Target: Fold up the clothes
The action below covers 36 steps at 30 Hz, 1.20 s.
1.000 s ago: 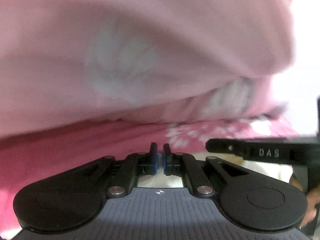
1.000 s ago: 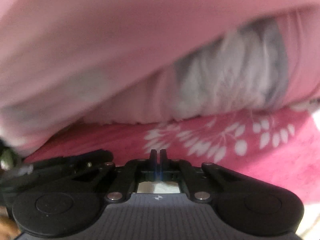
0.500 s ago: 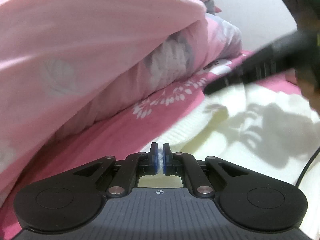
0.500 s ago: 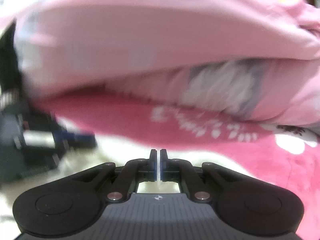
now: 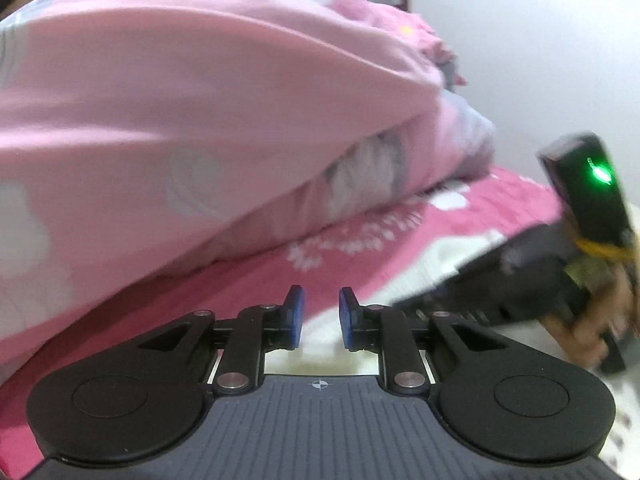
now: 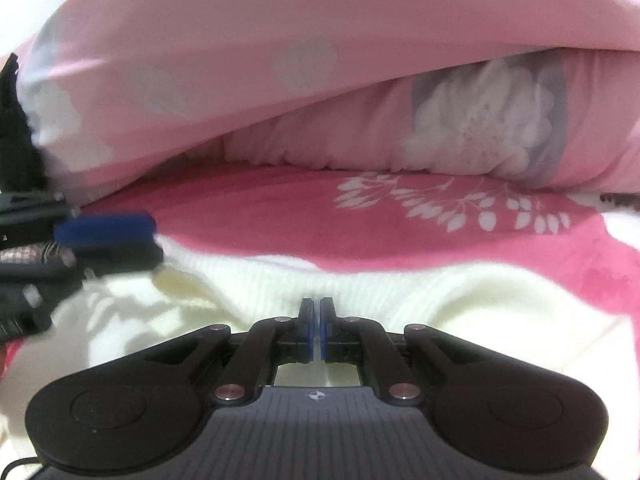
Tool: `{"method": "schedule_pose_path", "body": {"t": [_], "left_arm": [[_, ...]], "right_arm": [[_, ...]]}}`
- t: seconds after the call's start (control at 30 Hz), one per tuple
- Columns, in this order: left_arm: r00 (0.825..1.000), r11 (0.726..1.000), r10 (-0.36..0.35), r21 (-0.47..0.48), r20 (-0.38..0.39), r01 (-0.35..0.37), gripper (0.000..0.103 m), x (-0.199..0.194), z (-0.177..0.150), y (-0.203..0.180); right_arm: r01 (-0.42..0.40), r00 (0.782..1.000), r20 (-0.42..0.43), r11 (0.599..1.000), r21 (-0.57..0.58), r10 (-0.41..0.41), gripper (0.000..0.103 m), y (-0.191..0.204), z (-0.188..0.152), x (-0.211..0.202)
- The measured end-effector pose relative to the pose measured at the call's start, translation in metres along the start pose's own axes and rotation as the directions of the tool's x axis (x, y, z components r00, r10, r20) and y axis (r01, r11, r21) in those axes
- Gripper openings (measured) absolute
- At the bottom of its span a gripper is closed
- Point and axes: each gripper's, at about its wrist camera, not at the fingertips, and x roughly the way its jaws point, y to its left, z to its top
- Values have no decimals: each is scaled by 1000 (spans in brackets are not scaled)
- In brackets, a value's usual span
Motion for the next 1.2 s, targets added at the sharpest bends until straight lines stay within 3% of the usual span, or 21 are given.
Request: {"method": "schedule_pose_path", "body": {"t": [0.1,0.17,0.3,0.4,0.53,0.77,0.83,0.97,1.2], "left_arm": [[999,995,40,-96,-11,-40,18,16,5,10],[999,990,26,-139,-44,-31,18,27,4,17],[986,998,-67,3,-156,68,18,35,-15,0],[987,990,-42,124,-158,62,19,33,-27,-15],[985,984,-26,170,-169,56,21,34,-25,-19],[982,956,87,290,-170,-34,23,48,-25,-21],[980,956,116,286,-165,-65,24,58,-23,-16],[979,962,122,262,-161,-77,25,65,-23,-9],[981,921,141,381,-130,-82,25,46,-27,-18]], "right_arm": [[12,1000,-2,1000,-16,-12,3,3,1,0],[18,1000,0,999,-28,-18,3,4,0,0],[27,1000,3,998,-49,-26,3,5,-3,-1],[26,1000,6,998,-53,-26,3,5,-5,-3],[19,1000,8,999,-40,-19,3,3,-6,-3],[35,999,-19,999,-23,-36,2,2,4,13],[40,999,-31,999,9,-40,1,-1,11,23],[35,999,-16,996,79,-34,0,-8,15,37],[17,1000,14,998,67,-18,0,-8,-3,13]]}}
